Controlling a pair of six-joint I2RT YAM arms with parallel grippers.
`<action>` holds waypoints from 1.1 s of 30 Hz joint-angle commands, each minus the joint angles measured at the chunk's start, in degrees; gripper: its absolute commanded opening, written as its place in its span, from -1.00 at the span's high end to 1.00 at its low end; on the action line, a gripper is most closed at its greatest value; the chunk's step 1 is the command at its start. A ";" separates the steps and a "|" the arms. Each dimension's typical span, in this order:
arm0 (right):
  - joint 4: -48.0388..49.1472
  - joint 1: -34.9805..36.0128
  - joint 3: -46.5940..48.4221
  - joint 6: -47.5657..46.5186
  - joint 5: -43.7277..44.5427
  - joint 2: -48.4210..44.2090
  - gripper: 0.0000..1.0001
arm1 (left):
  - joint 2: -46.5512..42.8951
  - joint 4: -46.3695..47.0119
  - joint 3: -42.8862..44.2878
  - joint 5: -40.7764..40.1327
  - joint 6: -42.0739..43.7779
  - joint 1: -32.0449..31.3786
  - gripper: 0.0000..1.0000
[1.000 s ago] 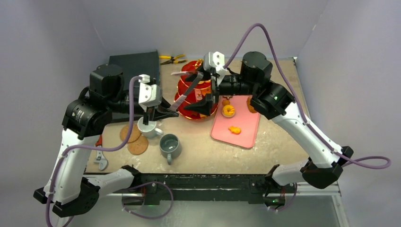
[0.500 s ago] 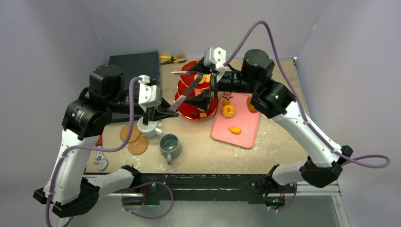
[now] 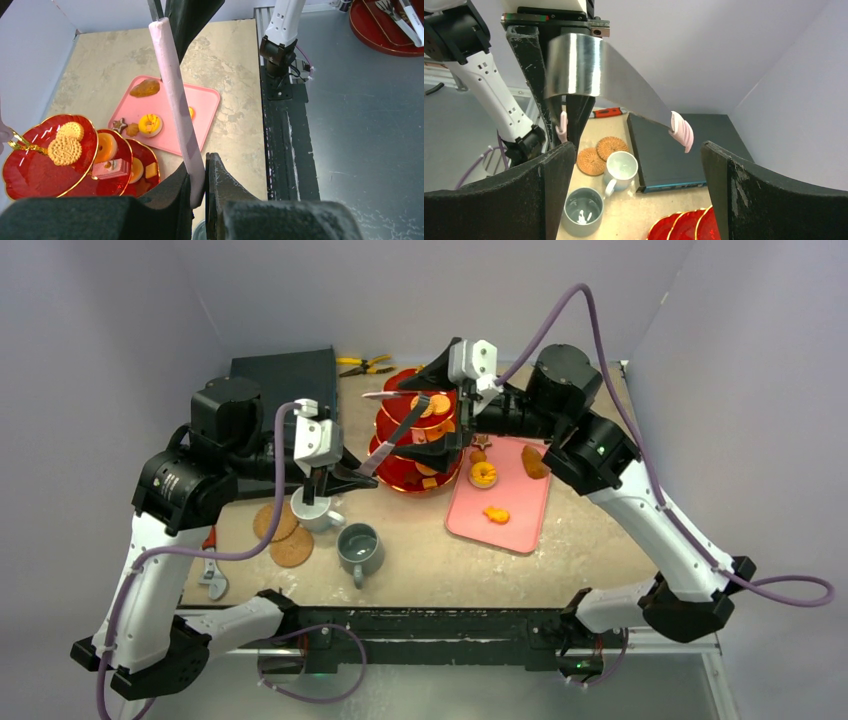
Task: Serve the afternoon tea
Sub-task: Adjust the clamp.
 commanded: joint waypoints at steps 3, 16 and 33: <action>2.32 -0.03 3.23 0.87 -3.24 1.90 -0.97 | -0.38 1.84 -0.06 0.95 0.04 0.13 1.00; 3.82 0.19 1.12 0.84 -12.11 -0.03 -0.97 | -0.30 2.07 0.11 0.40 0.11 0.12 1.00; 3.38 5.60 3.18 1.33 -7.13 3.23 -0.97 | -0.21 3.13 0.20 -0.21 -0.73 0.13 1.00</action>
